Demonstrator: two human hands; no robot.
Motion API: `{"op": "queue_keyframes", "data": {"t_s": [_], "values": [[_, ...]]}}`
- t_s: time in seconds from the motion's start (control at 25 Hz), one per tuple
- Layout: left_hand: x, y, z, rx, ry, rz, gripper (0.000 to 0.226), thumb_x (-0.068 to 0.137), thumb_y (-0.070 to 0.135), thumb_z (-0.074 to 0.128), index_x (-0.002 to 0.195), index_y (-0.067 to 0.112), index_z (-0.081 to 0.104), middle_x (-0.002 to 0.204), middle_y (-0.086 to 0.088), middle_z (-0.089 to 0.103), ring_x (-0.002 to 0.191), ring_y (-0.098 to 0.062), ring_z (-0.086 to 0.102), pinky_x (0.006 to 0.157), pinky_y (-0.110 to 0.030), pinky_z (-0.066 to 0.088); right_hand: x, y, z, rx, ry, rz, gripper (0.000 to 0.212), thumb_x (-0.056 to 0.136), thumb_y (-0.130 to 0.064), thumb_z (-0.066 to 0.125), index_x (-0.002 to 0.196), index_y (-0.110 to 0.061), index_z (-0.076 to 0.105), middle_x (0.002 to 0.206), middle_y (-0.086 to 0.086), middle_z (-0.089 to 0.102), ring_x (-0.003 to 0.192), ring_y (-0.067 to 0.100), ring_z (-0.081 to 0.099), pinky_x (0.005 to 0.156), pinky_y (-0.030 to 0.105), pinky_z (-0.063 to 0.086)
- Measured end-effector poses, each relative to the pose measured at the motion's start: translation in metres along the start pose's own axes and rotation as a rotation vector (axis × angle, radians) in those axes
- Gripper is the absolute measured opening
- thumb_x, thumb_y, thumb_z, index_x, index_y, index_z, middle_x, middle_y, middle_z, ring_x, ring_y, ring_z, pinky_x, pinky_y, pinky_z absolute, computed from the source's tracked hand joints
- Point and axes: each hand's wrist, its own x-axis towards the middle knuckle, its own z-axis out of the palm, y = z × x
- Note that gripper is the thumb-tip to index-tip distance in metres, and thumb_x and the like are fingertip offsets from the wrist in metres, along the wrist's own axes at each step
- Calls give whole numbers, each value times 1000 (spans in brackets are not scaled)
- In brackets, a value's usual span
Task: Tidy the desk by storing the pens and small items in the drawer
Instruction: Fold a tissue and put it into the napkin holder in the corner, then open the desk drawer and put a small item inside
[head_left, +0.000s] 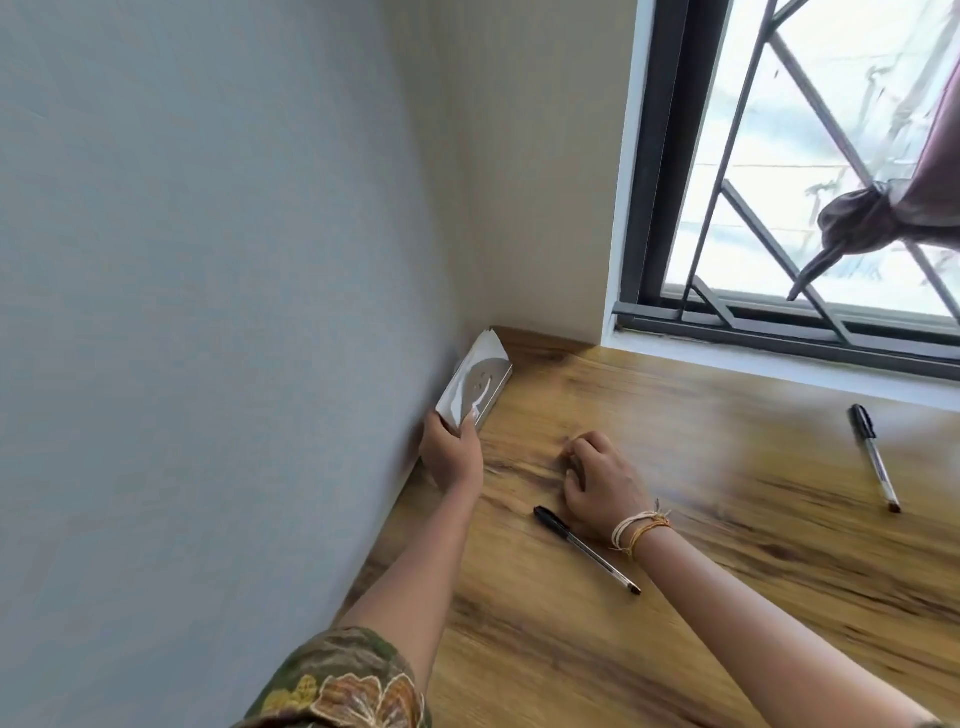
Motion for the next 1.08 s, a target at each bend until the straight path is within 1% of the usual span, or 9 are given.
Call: {"op": "queue_keyframes", "data": {"t_s": [0.12,0.24,0.32,0.4,0.48,0.64,0.76,0.88,1.08], "values": [[-1,-1,-2,19,-40,45,27,83,27,72,96,10,56,92,-3,65,81,-22,61,66,-26,43,5,2,-1,-9,-11,10,19,73,-21,57,90,-13,60,96,4,56,84,24,57,67,25,43],[-3,-2,-4,24,-64,110,24,83,21,71,101,12,58,90,1,65,82,-23,62,65,-25,42,2,1,-3,-40,-42,6,25,74,-26,54,96,-14,59,101,3,56,87,25,57,69,26,45],[-4,-2,-6,30,-79,130,31,83,17,69,112,11,58,101,-3,67,91,-24,63,71,-24,43,-4,-1,-6,-78,-69,-7,33,74,-31,50,103,-16,58,106,2,56,91,25,58,76,29,48],[-6,1,-8,41,-99,123,46,84,16,69,127,10,53,119,-7,64,105,-24,61,80,-25,44,-12,-2,-10,-120,-79,-12,41,74,-38,48,109,-18,58,110,1,58,96,24,58,87,32,47],[-11,0,-12,47,-113,128,59,82,15,69,136,12,46,130,-8,58,115,-25,56,92,-31,47,-25,0,-16,-142,-51,12,41,76,-41,47,108,-18,59,111,0,60,98,23,58,93,33,44],[-37,-5,-21,152,-106,205,69,78,20,72,139,15,39,132,-7,53,120,-27,52,97,-44,46,-58,10,-23,-133,7,67,35,84,-37,50,111,-16,60,119,4,58,104,27,58,96,37,43],[-73,-5,-27,292,-105,300,76,80,20,71,145,17,32,143,-10,44,133,-28,41,104,-50,38,-85,17,-34,-130,-20,75,32,87,-32,51,112,-14,60,123,6,57,105,29,58,96,37,43],[-115,-3,-32,345,-138,352,73,82,20,70,144,20,32,145,-7,41,133,-24,39,103,-55,38,-115,25,-47,-119,-33,89,31,87,-28,51,112,-13,59,121,7,57,104,30,58,94,36,42],[-191,-1,-36,391,-238,340,71,86,25,66,148,23,31,152,-11,34,141,-26,31,106,-56,33,-173,42,-78,-127,-46,106,35,87,-27,54,119,-14,59,128,6,55,111,30,58,99,37,40]]}}
